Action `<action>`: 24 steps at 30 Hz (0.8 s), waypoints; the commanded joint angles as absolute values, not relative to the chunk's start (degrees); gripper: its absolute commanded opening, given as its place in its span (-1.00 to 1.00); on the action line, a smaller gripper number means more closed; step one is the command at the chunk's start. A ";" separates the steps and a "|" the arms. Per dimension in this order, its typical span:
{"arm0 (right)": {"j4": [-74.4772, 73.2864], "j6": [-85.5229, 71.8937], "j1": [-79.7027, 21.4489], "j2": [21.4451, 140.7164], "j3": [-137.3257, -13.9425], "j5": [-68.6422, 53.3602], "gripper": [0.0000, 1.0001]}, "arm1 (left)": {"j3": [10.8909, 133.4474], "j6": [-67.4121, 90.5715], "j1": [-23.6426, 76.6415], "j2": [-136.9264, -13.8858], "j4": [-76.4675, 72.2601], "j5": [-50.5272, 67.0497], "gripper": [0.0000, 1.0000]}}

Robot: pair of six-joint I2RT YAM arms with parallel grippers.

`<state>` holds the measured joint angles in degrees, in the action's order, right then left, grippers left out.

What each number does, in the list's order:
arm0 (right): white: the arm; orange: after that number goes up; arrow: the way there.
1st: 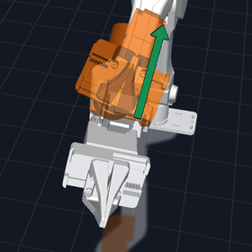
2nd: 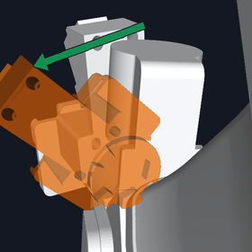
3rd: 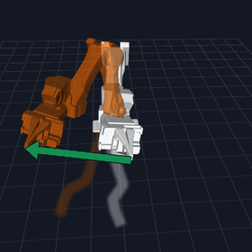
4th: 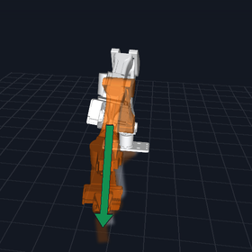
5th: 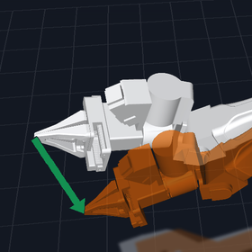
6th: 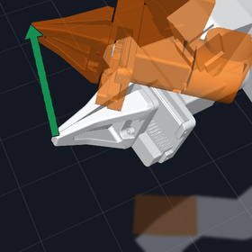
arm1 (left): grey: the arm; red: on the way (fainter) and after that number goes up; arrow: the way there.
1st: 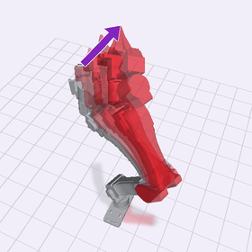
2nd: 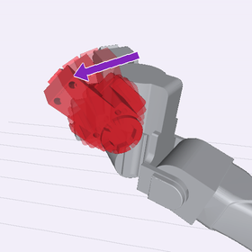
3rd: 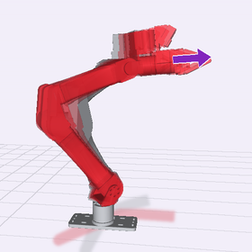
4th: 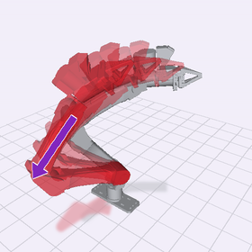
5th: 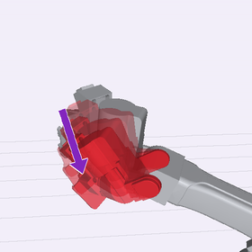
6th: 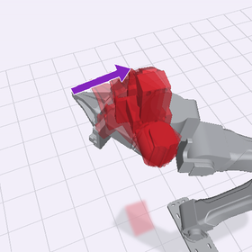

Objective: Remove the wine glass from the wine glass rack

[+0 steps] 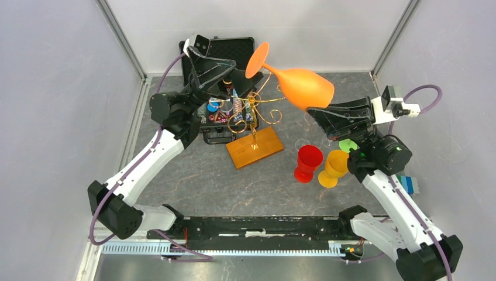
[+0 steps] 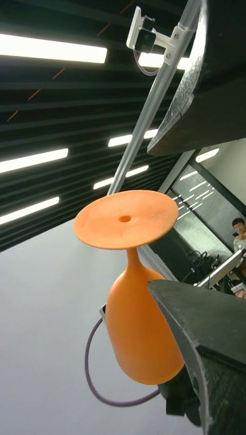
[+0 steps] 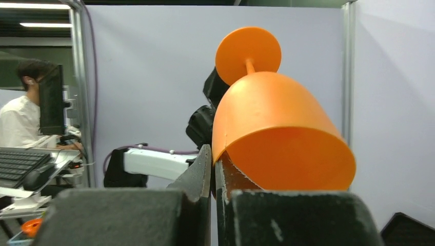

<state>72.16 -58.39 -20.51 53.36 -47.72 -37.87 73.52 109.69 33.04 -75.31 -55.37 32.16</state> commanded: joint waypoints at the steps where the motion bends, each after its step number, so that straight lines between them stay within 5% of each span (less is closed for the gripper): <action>1: 58.99 -46.81 -20.32 48.24 -51.25 -33.05 -0.99 | 74.04 104.77 33.05 -73.25 -54.34 33.31 0.95; 9: 6.59 -20.87 -20.35 43.68 -63.71 -1.70 -0.99 | 71.29 96.52 32.41 -74.12 -48.63 32.92 1.00; 24: -41.89 -10.54 -20.31 49.32 -81.65 43.03 -0.99 | 78.98 57.61 31.82 -63.04 -8.62 28.77 1.00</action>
